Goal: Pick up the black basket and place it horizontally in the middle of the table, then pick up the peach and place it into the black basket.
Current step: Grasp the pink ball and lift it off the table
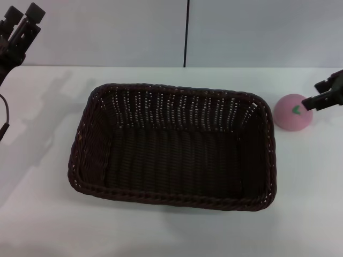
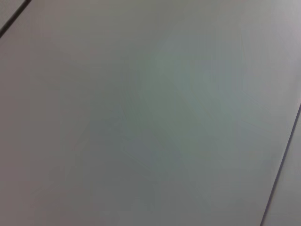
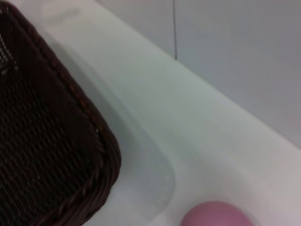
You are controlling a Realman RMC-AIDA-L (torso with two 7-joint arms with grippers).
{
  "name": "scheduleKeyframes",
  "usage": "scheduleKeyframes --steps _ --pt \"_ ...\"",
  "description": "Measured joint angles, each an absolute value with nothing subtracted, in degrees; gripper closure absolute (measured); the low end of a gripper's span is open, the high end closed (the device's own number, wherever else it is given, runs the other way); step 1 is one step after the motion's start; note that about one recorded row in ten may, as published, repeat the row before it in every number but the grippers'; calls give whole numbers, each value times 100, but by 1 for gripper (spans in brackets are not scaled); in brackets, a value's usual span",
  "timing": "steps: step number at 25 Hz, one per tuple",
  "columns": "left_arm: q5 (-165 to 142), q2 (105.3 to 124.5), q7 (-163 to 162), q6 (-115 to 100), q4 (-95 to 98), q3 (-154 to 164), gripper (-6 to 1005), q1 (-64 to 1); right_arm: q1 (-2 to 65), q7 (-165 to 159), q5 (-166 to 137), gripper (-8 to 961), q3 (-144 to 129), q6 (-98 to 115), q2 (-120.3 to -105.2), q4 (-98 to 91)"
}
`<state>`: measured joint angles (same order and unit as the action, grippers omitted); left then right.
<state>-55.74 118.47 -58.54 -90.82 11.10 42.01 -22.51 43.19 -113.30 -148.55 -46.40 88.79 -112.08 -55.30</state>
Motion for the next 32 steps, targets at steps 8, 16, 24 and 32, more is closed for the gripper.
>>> scheduleKeyframes --steps 8,16,24,32 --pt "-5582 11857 -5810 -9090 998 4201 184 -2278 4515 -11312 -14949 367 -4959 8305 -11241 -4887" --pt "-5571 11856 -5793 -9138 961 4199 184 -2274 4621 -11313 -14979 368 -5204 7825 -11313 -4546" --pt "-5572 11856 -5760 -9119 898 4191 184 -2289 4640 -11313 -14985 492 -5369 7460 -11462 -4454" --pt "-5572 11856 -5730 -9100 887 4200 184 -2273 4593 -11292 -14984 769 -5370 7336 -11537 -4509"
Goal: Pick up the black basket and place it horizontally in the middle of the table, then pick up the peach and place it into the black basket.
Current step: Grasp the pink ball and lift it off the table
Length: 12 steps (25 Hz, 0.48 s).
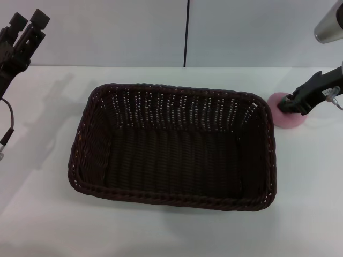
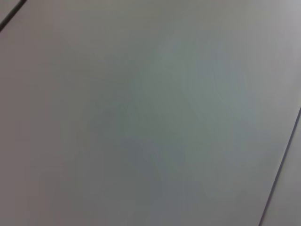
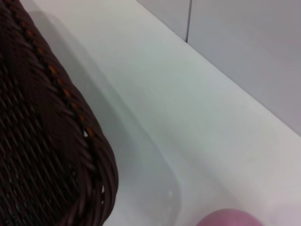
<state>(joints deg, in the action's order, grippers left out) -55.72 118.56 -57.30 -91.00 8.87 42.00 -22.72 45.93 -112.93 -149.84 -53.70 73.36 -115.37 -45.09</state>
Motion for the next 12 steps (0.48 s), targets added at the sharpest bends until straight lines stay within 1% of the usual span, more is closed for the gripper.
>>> scheduleKeyframes --steps 8,11,12 --pt "-5572 11850 -5730 -9120 815 4161 184 -2249 4476 -11279 -14927 808 -5353 7294 -11616 -4695" --pt "-5572 11848 -5730 -9129 811 4156 184 -2250 4390 -11280 -14907 822 -5300 7293 -11667 -4868" --pt "-5572 11848 -5730 -9130 811 4156 184 -2250 4339 -11292 -14867 843 -5281 7292 -11683 -4960"
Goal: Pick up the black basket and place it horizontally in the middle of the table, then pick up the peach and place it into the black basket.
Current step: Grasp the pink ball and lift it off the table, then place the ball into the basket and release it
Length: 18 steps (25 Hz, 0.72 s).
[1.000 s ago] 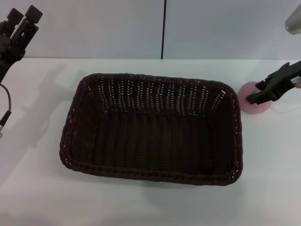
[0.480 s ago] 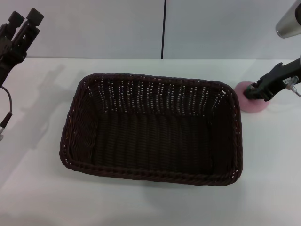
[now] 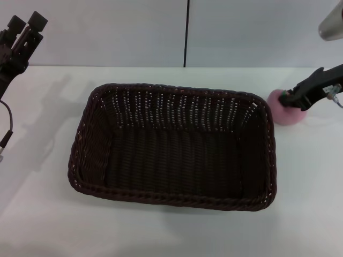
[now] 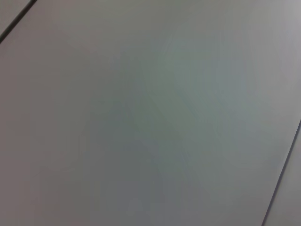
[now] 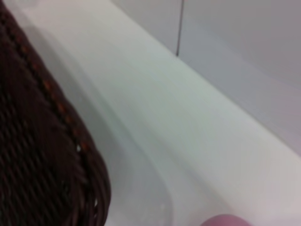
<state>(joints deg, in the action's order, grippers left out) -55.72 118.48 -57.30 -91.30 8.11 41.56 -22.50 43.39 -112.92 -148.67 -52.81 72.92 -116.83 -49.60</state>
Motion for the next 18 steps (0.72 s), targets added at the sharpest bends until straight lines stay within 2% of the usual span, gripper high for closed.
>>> scheduleKeyframes --steps 7,9,14,18 --pt "-5572 11847 -5737 -9140 801 4157 184 -2250 3920 -11326 -14227 867 -5041 7295 -11783 -5716" --pt "-5572 11847 -5738 -9142 800 4154 184 -2250 3604 -11292 -13483 865 -5062 7289 -11875 -6240" --pt "-5572 11848 -5738 -9141 800 4148 184 -2250 3056 -10712 -11434 860 -5631 7383 -11888 -6796" --pt "-5572 11848 -5737 -9139 800 4141 184 -2250 3002 -10407 -10547 856 -6119 7780 -11876 -6850"
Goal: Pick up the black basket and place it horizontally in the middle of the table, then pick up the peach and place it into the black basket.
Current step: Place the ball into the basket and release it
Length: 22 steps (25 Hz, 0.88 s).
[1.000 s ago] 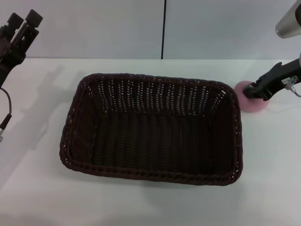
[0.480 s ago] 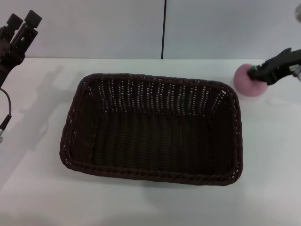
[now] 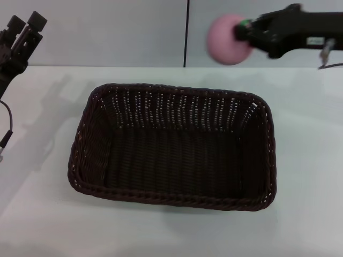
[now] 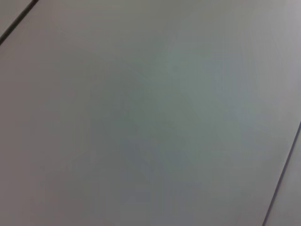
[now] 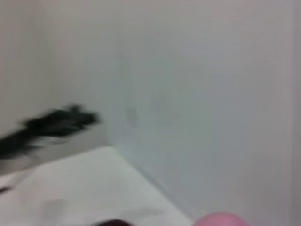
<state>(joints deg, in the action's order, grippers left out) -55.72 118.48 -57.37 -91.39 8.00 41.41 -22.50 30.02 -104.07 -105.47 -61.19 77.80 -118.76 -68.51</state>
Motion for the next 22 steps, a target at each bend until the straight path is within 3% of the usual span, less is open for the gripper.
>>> scheduleKeyframes --steps 13,19,22 --pt "-5565 11839 -5731 -9122 755 4131 184 -2232 3683 -10485 -10421 842 -7496 7884 -11867 -5758" --pt "-5563 11838 -5730 -9108 755 4130 184 -2216 3658 -10469 -10429 644 -7494 7885 -11872 -5712" --pt "-5563 11838 -5730 -9105 755 4129 184 -2215 3613 -10465 -10429 417 -7484 7892 -11884 -5708"
